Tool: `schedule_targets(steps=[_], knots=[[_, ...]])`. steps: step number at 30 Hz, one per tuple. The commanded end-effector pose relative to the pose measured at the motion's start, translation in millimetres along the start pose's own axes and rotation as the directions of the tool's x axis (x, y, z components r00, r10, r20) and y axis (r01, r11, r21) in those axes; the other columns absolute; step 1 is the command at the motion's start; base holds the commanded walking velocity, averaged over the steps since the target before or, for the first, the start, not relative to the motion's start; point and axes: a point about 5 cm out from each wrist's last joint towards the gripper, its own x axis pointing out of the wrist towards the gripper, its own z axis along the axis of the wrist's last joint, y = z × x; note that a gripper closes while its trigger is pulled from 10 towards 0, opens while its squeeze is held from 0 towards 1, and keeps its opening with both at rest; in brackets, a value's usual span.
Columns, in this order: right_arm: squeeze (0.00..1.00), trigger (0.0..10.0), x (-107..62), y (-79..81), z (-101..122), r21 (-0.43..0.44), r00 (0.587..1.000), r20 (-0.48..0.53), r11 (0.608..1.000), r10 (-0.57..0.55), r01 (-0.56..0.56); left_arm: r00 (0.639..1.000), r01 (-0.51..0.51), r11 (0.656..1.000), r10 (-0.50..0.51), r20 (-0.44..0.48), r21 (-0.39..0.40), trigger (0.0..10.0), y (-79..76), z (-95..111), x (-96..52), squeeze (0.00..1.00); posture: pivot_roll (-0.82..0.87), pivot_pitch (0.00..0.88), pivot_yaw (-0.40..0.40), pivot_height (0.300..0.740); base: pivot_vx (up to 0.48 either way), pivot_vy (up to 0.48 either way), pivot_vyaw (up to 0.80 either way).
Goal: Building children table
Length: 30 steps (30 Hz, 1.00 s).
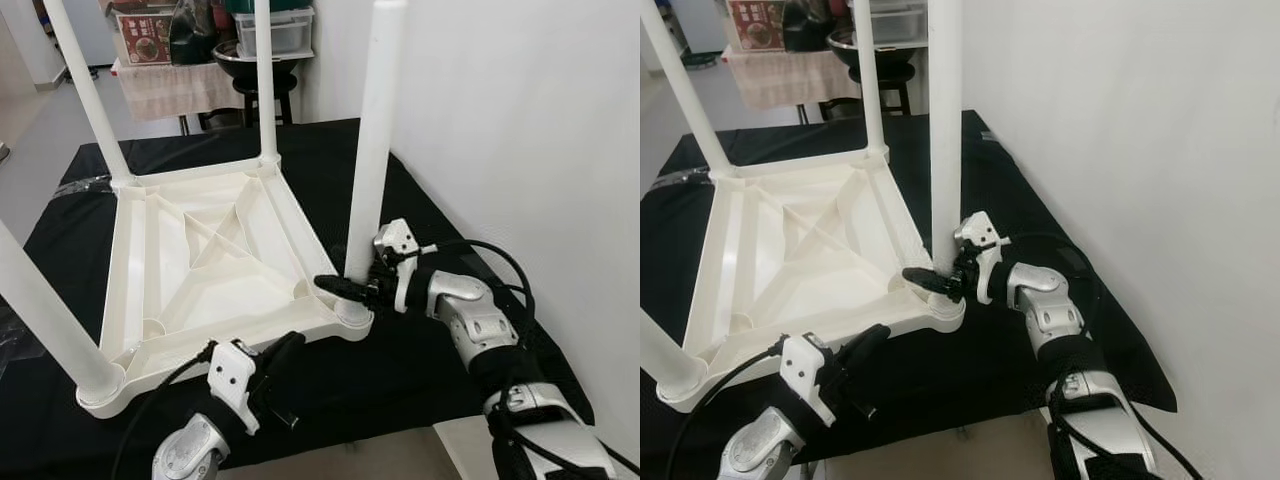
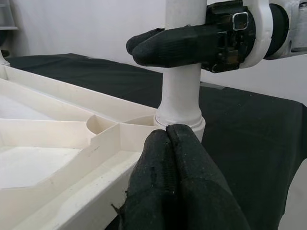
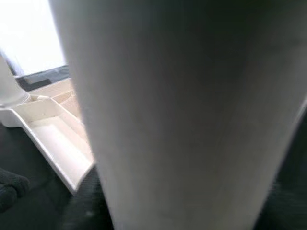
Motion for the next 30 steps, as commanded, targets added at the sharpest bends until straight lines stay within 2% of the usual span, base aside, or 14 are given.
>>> schedule_targets(steps=[1,8,13,15,16,17,18,20,21,22,24,28,29,30], knots=[[0.00,0.0,6.9,0.2,1.7,0.016,1.000,0.000,1.000,0.018,-0.018,1.000,-0.005,1.000,0.005,-0.012,-0.014,10.0,-1.4,-3.2,0.1,0.00,0.07,0.000,-0.050,0.740,0.000,0.000,0.00],[0.00,0.0,-6.6,-7.4,-10.3,0.039,0.999,-0.007,0.999,-0.034,0.034,1.000,-0.004,1.000,0.004,-0.008,-0.014,10.0,-2.2,-2.4,1.1,0.00,0.06,0.000,-0.045,0.740,0.000,0.000,0.00],[0.00,0.0,-13.5,-1.0,-26.7,0.012,0.991,-0.035,0.992,-0.126,0.126,1.000,-0.003,1.000,0.003,-0.008,-0.013,10.0,-2.2,-1.8,1.0,0.00,0.04,0.000,-0.042,0.740,0.000,0.000,0.00],[0.00,0.0,-11.7,10.3,-49.4,0.011,0.935,-0.083,0.938,-0.345,0.347,1.000,-0.004,1.000,0.003,-0.009,-0.013,10.0,-1.3,-1.0,-0.1,0.00,0.03,0.000,-0.041,0.740,0.000,0.000,0.00],[0.00,0.0,-11.7,10.3,-49.4,0.011,0.935,-0.083,0.938,-0.345,0.347,1.000,-0.004,1.000,0.003,-0.009,-0.013,10.0,-1.3,-1.0,-0.1,0.00,0.03,0.000,-0.041,0.740,0.000,0.000,0.00],[0.00,0.0,-11.3,15.1,-59.5,0.014,0.855,-0.109,0.859,-0.507,0.512,1.000,-0.004,1.000,0.004,-0.009,-0.012,10.0,0.1,-0.3,-0.8,0.00,0.02,0.001,-0.032,0.740,0.000,0.000,0.00],[0.00,0.0,-9.0,35.7,-73.9,0.067,0.767,-0.144,0.767,-0.626,0.639,1.000,-0.003,1.000,0.003,-0.010,-0.010,10.0,1.3,0.6,-0.9,0.00,0.01,0.015,-0.020,0.740,0.000,0.000,0.00],[0.00,0.0,5.9,79.7,-82.3,0.111,0.724,-0.164,0.717,-0.670,0.688,1.000,0.000,1.000,0.000,-0.013,-0.005,10.0,4.7,2.2,0.4,0.00,-0.01,0.036,0.002,0.740,0.000,0.000,0.00],[0.00,0.0,5.9,79.7,-82.3,0.111,0.724,-0.164,0.717,-0.670,0.688,1.000,0.000,1.000,0.000,-0.013,-0.005,10.0,4.7,2.2,0.4,0.00,-0.01,0.036,0.002,0.740,0.000,0.000,0.00],[0.00,0.0,15.2,88.0,-78.1,0.103,0.770,-0.137,0.764,-0.623,0.637,1.000,0.003,1.000,-0.003,-0.013,-0.002,10.0,5.2,3.1,1.9,0.00,-0.02,0.045,0.009,0.740,0.000,0.000,0.00],[0.00,0.0,21.1,73.6,-69.3,0.056,0.805,-0.108,0.805,-0.584,0.591,1.000,0.010,1.000,-0.010,-0.012,0.001,10.0,5.8,4.2,5.9,0.00,0.00,0.046,-0.005,0.740,0.000,0.000,0.00],[0.00,0.0,21.9,62.0,-60.5,0.050,0.810,-0.087,0.810,-0.580,0.585,1.000,0.009,1.000,-0.009,-0.007,0.001,10.0,6.9,5.4,8.6,0.00,0.00,0.048,-0.007,0.740,0.000,0.000,0.00],[0.00,7.0,21.4,50.9,-51.5,0.051,0.803,-0.066,0.802,-0.592,0.595,1.000,0.002,1.000,-0.002,-0.001,0.003,10.0,7.7,6.0,9.9,0.00,0.00,0.042,-0.009,0.740,0.000,0.000,0.00],[0.00,10.0,22.2,41.0,-41.3,0.063,0.824,-0.036,0.822,-0.566,0.567,1.000,-0.005,1.000,0.005,0.005,0.005,10.0,8.4,6.6,11.5,0.00,0.00,0.043,-0.011,0.740,0.000,0.000,0.00]])
